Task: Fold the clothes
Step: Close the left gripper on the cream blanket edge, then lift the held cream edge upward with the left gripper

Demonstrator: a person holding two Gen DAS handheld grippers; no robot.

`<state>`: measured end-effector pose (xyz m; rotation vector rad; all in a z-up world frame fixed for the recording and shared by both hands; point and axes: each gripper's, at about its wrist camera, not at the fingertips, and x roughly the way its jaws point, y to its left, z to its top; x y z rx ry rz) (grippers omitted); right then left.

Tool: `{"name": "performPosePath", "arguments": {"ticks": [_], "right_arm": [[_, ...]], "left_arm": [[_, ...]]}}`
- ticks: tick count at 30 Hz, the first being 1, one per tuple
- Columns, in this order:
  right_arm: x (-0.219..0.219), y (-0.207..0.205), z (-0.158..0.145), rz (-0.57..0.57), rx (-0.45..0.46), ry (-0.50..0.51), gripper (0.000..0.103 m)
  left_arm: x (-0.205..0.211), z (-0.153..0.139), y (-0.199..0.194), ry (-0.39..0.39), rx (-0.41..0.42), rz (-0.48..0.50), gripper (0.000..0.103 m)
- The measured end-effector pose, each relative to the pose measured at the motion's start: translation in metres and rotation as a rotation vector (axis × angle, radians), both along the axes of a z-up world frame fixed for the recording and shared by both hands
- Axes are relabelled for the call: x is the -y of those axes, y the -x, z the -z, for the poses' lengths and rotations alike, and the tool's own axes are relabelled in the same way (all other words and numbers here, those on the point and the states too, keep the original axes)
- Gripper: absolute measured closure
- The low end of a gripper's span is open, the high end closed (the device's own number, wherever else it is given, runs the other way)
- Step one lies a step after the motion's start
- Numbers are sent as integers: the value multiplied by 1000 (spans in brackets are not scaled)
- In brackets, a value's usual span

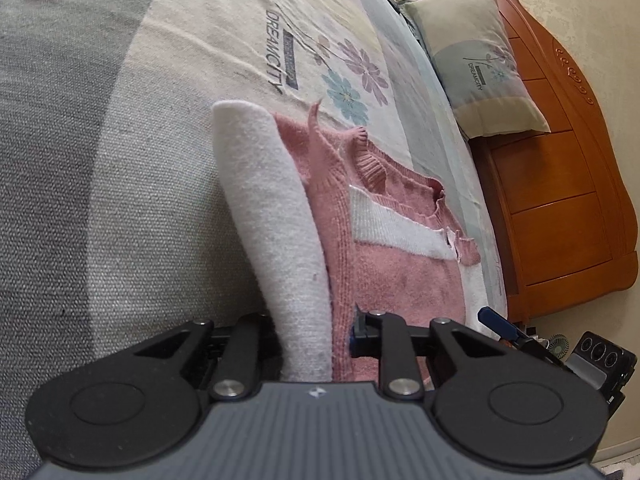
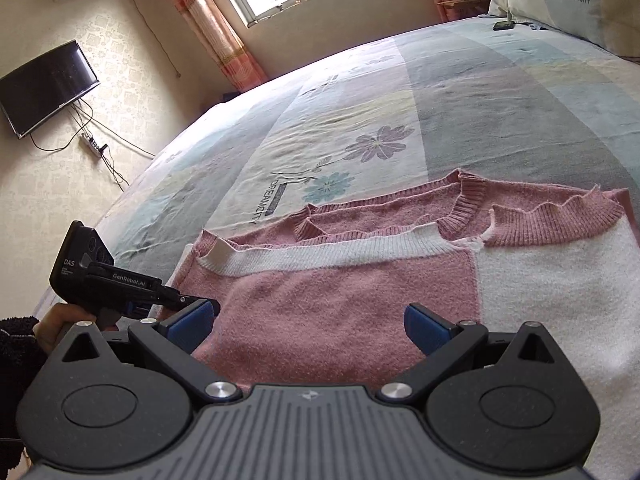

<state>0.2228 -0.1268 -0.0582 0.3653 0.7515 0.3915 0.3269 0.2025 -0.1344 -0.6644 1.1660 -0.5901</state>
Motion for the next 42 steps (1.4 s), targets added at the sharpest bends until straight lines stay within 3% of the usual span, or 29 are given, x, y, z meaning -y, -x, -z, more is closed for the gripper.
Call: {"name": "performPosePath", "arguments": {"ticks": [6, 13, 20, 26, 32, 37, 40, 42], "right_arm": [[-28, -14, 19, 38, 3, -24, 0], [-36, -49, 39, 52, 11, 28, 0], [-38, -86, 41, 46, 22, 70, 0], [-36, -42, 18, 58, 10, 16, 0], [-47, -4, 34, 46, -21, 53, 0], [-39, 1, 17, 67, -35, -7, 0], [-42, -5, 29, 68, -115, 25, 0], [-43, 2, 29, 72, -82, 28, 0]], "left_arm": [[1, -1, 3, -13, 26, 3, 79], [2, -1, 4, -8, 39, 5, 79], [3, -2, 5, -12, 41, -1, 79], [4, -2, 6, -13, 41, -9, 79], [9, -7, 8, -45, 40, -20, 79], [15, -11, 7, -91, 42, -18, 79], [17, -13, 8, -109, 42, -20, 79], [19, -15, 9, -122, 46, -20, 79]]}}
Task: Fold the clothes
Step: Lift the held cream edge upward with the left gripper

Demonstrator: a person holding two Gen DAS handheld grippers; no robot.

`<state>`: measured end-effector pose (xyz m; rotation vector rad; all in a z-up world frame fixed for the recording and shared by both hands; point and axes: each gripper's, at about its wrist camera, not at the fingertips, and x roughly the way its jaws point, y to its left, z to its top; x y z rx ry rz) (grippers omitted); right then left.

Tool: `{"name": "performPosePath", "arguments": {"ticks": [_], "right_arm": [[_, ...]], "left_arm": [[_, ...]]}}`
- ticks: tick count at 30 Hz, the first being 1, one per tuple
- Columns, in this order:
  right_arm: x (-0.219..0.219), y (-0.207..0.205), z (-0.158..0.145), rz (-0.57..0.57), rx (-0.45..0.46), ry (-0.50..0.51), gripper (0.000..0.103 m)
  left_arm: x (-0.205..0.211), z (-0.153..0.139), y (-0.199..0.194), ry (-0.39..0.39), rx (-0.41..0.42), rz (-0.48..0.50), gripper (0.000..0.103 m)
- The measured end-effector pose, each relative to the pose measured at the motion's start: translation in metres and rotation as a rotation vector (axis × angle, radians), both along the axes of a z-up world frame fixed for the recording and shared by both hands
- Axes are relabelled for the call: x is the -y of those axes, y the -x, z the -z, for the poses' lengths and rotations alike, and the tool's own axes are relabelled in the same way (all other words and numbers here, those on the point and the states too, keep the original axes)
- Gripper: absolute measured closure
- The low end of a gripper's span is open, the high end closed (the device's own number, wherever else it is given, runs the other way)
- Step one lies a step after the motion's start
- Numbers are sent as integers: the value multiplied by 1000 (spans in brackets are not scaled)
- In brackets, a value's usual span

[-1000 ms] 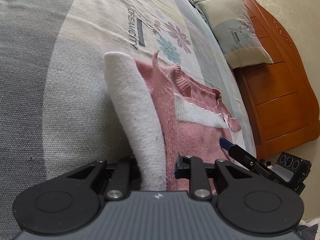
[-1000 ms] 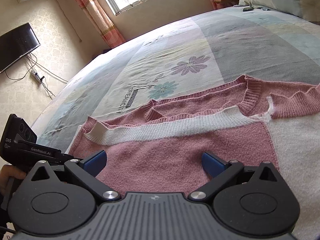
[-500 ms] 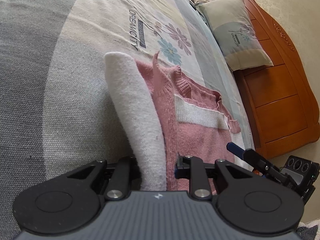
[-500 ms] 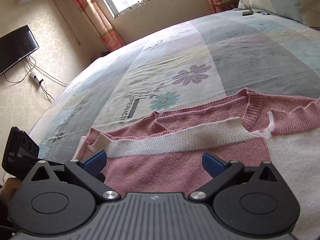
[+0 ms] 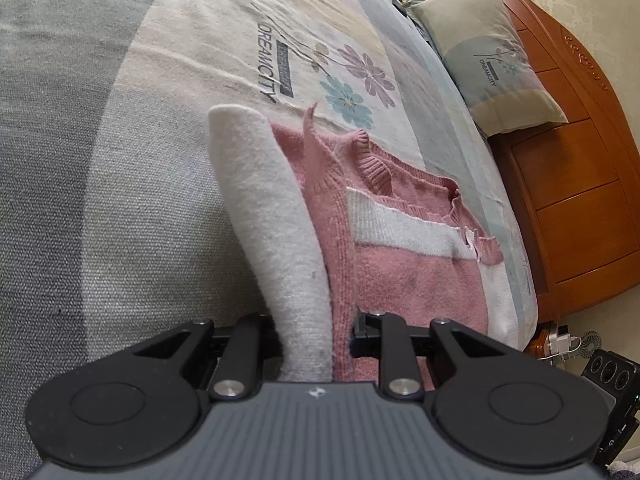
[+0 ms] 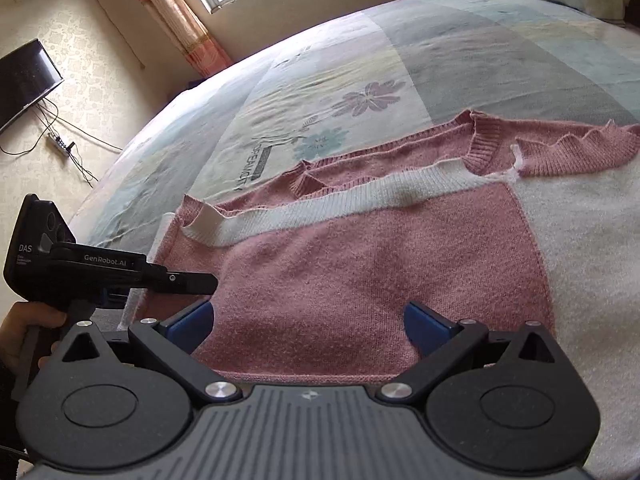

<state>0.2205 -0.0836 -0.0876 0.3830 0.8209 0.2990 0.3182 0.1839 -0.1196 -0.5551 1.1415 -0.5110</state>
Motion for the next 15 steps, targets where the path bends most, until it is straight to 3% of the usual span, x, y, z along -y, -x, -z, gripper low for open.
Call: {"name": "performPosePath", "arguments": {"ticks": [8, 15], "right_arm": [[-2, 8, 8, -13, -65, -6, 0], [1, 13, 3, -42, -64, -3, 0]], "left_arm": [[0, -1, -3, -6, -6, 21, 79], [11, -9, 3, -76, 18, 0, 79]]}}
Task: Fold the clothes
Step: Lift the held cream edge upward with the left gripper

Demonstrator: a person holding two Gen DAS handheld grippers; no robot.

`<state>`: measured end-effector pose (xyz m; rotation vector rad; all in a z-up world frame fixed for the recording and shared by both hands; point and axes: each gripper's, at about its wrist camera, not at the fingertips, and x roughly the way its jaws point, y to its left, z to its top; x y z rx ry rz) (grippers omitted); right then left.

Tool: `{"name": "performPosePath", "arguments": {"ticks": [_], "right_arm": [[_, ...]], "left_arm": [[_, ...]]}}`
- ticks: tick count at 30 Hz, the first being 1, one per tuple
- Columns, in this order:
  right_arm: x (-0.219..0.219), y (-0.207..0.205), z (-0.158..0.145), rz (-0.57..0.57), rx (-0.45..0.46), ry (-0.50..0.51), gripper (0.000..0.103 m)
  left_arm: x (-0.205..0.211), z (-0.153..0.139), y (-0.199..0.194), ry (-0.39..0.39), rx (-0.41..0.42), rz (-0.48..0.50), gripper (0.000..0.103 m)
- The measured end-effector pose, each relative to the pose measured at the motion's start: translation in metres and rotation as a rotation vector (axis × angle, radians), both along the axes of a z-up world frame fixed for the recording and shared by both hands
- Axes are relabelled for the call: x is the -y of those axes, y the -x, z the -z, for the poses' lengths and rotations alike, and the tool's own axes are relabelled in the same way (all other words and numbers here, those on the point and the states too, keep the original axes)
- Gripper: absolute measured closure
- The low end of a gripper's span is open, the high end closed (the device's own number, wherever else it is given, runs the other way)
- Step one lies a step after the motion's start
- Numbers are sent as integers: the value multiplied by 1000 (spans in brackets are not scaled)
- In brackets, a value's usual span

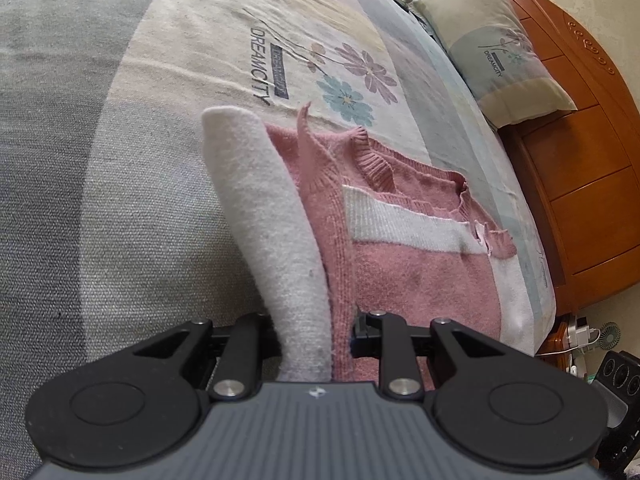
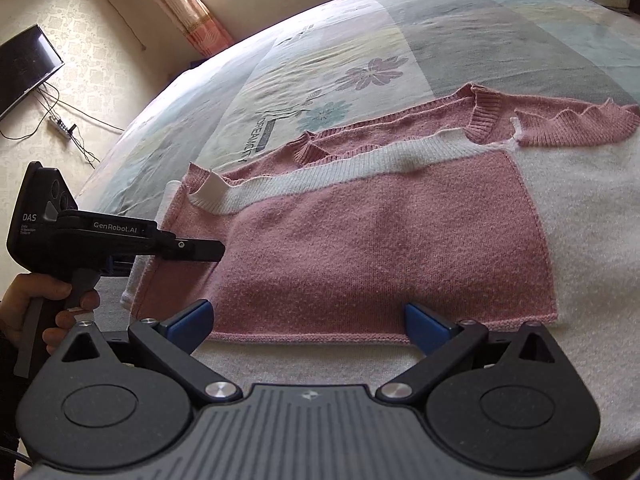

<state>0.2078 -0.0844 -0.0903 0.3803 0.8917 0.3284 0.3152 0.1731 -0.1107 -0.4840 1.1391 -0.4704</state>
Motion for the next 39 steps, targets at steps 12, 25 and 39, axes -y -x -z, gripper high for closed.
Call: {"name": "performPosePath", "arguments": {"ticks": [12, 25, 39], "right_arm": [[41, 23, -28, 35, 103, -27, 0], [90, 34, -37, 65, 145, -81, 0], [153, 55, -37, 149, 165, -137, 0]], "left_arm": [[13, -34, 0, -23, -39, -39, 85], [66, -96, 11, -20, 18, 4, 85], [144, -116, 12, 58, -12, -3, 84]]}}
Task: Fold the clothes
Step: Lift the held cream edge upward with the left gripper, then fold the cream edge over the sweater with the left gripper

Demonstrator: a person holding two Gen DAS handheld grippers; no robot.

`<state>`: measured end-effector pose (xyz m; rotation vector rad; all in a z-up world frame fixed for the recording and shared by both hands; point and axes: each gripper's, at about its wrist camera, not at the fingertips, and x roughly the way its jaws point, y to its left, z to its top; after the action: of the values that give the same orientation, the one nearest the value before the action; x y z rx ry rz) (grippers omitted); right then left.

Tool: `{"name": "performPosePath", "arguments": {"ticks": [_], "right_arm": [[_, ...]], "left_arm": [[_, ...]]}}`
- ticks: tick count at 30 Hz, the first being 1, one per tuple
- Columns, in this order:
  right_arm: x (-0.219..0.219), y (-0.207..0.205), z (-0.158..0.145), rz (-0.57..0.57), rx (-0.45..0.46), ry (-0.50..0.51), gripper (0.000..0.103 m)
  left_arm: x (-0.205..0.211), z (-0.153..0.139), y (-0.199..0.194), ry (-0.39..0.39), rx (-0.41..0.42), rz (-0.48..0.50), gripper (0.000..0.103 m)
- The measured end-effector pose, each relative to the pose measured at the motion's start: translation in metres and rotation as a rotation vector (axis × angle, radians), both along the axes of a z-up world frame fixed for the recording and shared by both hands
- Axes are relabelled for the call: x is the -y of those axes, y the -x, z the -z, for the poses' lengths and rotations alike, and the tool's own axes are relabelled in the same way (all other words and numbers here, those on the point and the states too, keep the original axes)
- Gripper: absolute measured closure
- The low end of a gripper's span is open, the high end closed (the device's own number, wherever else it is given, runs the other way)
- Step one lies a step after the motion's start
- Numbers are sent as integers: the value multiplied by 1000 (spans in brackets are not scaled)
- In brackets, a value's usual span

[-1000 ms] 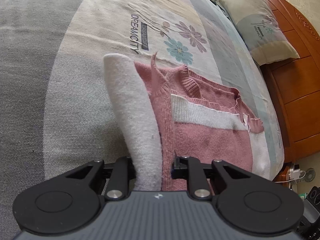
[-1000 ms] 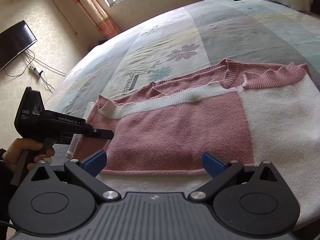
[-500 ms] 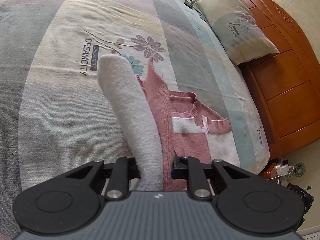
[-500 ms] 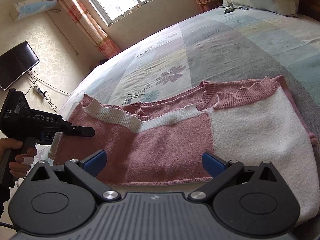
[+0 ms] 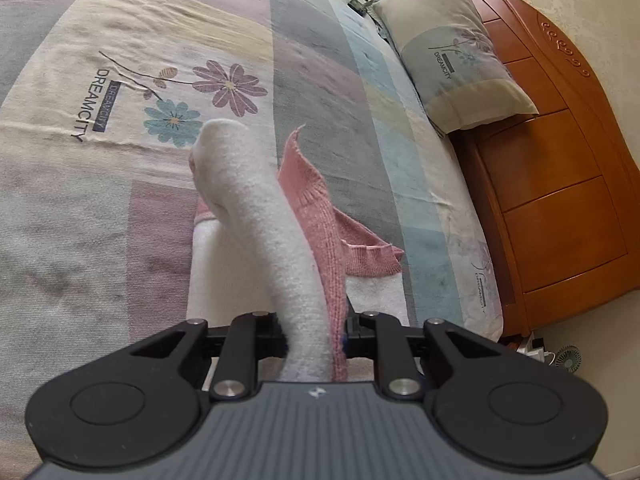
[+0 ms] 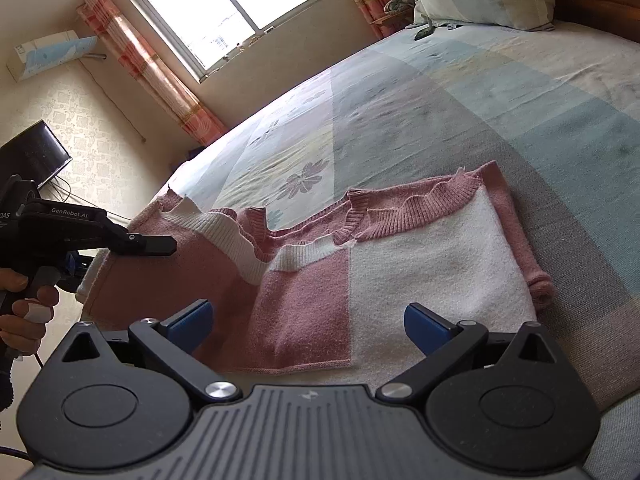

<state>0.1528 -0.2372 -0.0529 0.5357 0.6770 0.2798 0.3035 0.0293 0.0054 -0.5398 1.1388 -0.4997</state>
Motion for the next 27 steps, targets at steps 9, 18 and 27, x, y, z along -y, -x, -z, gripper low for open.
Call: {"name": "performPosePath", "arguments": {"ticks": [9, 18, 27], "right_arm": [[27, 23, -4, 24, 22, 17, 0], [51, 34, -6, 86, 31, 16, 0], [67, 54, -17, 108, 49, 91, 0]], "left_arm": [[55, -7, -8, 24, 18, 32, 84], [119, 1, -12, 5, 16, 98, 84], [177, 37, -16, -90, -21, 163, 84]]}}
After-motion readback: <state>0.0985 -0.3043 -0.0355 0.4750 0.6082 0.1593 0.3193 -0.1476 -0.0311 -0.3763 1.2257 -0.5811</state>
